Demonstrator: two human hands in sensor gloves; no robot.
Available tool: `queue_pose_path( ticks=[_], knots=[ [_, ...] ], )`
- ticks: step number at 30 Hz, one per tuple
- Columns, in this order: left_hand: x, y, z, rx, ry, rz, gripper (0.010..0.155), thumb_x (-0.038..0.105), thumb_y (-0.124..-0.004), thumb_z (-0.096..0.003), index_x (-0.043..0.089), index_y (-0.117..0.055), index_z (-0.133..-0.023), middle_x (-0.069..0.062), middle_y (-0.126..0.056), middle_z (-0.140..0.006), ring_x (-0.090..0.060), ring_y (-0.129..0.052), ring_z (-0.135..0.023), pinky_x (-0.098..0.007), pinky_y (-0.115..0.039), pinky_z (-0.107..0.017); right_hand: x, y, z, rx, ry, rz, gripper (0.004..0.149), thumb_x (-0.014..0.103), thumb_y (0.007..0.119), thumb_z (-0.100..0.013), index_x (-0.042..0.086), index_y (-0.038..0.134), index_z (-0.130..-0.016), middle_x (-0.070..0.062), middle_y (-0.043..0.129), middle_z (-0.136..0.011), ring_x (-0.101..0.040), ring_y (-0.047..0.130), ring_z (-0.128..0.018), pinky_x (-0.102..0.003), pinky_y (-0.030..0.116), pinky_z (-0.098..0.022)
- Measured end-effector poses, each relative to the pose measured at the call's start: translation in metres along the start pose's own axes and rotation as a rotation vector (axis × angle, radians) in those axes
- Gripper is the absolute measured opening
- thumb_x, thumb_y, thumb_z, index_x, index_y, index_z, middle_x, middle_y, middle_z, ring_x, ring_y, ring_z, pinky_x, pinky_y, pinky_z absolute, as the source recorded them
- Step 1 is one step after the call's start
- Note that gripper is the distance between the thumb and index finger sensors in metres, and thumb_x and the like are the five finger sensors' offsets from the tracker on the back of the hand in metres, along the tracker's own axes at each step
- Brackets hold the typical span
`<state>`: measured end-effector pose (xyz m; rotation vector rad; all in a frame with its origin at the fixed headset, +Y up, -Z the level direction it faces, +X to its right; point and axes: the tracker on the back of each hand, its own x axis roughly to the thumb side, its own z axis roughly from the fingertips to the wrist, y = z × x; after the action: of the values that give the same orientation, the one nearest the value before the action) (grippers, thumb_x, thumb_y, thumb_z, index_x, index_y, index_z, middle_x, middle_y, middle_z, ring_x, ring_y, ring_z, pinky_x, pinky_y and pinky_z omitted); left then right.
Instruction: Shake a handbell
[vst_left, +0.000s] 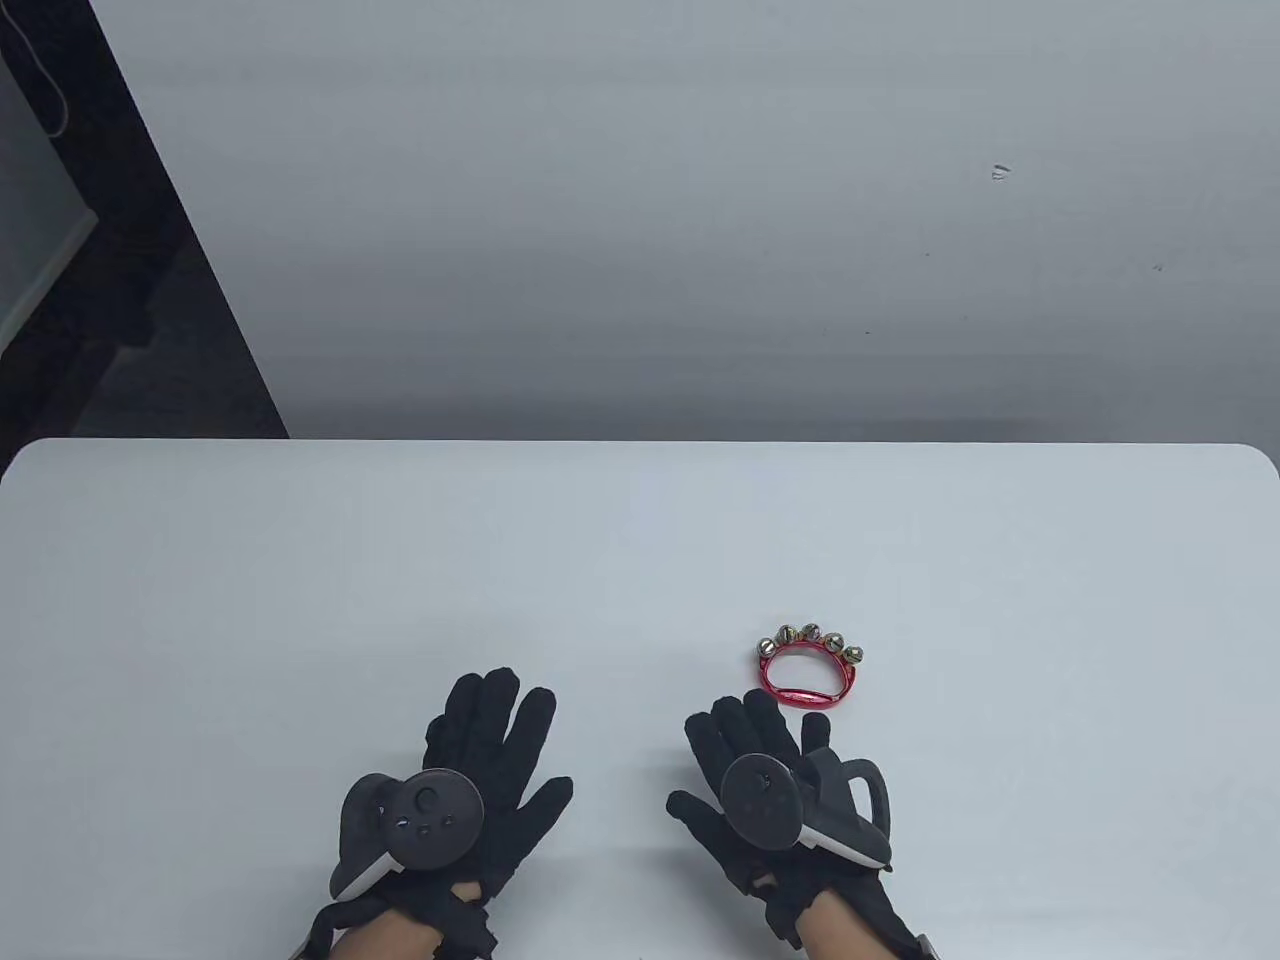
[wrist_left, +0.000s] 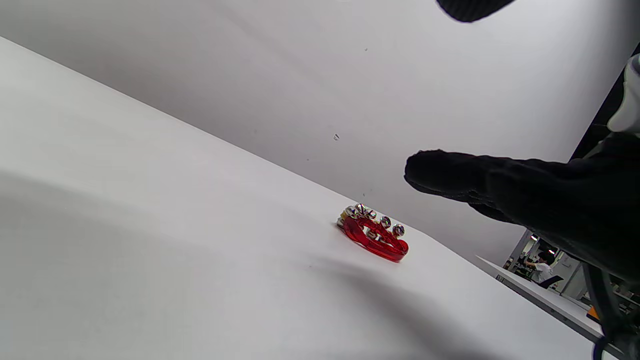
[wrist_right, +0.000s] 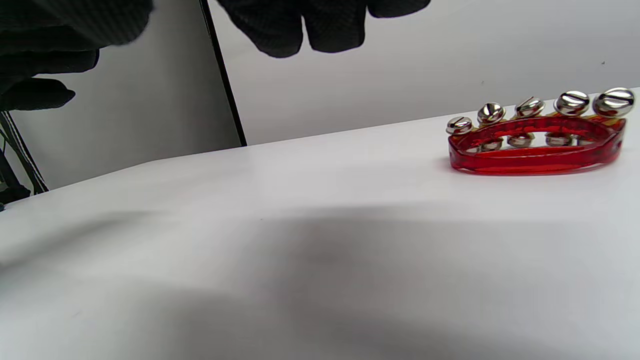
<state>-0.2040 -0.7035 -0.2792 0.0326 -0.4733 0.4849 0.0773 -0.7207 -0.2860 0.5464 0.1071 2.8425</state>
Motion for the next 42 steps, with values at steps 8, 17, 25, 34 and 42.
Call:
queue_pose_path(
  ticks=[8, 17, 25, 34, 42],
  knots=[
    [0.0, 0.0, 0.0, 0.011, -0.006, 0.004, 0.076, 0.064, -0.056, -0.0529, 0.03, -0.032, -0.117, -0.016, -0.021, -0.122, -0.048, -0.016, -0.11, -0.069, -0.031, -0.071, -0.001, 0.0, 0.0, -0.007, 0.011, -0.013, 0.077, 0.062, 0.056, -0.052, 0.016, 0.043, -0.112, -0.015, 0.038, -0.116, -0.044, 0.03, -0.109, -0.073, 0.022, -0.064],
    [-0.001, 0.002, 0.0, 0.037, -0.014, 0.026, 0.076, 0.064, -0.056, -0.0527, 0.03, -0.033, -0.117, -0.016, -0.022, -0.122, -0.048, -0.017, -0.111, -0.069, -0.032, -0.072, -0.002, -0.004, 0.002, -0.028, 0.009, -0.03, 0.077, 0.062, 0.057, -0.052, 0.016, 0.044, -0.112, -0.015, 0.04, -0.116, -0.044, 0.031, -0.109, -0.073, 0.023, -0.064],
    [-0.001, 0.008, -0.001, 0.073, -0.023, 0.065, 0.076, 0.064, -0.056, -0.0528, 0.03, -0.034, -0.117, -0.016, -0.023, -0.122, -0.048, -0.019, -0.111, -0.07, -0.033, -0.072, -0.003, -0.025, 0.015, -0.125, -0.006, -0.076, 0.076, 0.061, 0.058, -0.052, 0.014, 0.048, -0.111, -0.015, 0.046, -0.115, -0.045, 0.038, -0.108, -0.072, 0.028, -0.065],
    [-0.007, 0.015, -0.003, 0.103, -0.029, 0.113, 0.076, 0.064, -0.057, -0.0528, 0.029, -0.036, -0.117, -0.016, -0.025, -0.122, -0.049, -0.02, -0.111, -0.07, -0.034, -0.072, -0.042, -0.055, 0.004, -0.23, 0.11, -0.152, 0.075, 0.061, 0.06, -0.052, 0.014, 0.052, -0.11, -0.016, 0.053, -0.113, -0.046, 0.044, -0.107, -0.073, 0.033, -0.066],
    [-0.01, 0.013, -0.005, 0.09, -0.03, 0.122, 0.075, 0.063, -0.057, -0.0529, 0.029, -0.037, -0.117, -0.016, -0.026, -0.122, -0.049, -0.021, -0.111, -0.069, -0.035, -0.072, -0.082, -0.011, -0.05, -0.008, 0.315, -0.054, 0.068, 0.053, 0.07, -0.051, 0.012, 0.06, -0.105, -0.016, 0.06, -0.107, -0.047, 0.053, -0.101, -0.07, 0.038, -0.066]
  ],
)
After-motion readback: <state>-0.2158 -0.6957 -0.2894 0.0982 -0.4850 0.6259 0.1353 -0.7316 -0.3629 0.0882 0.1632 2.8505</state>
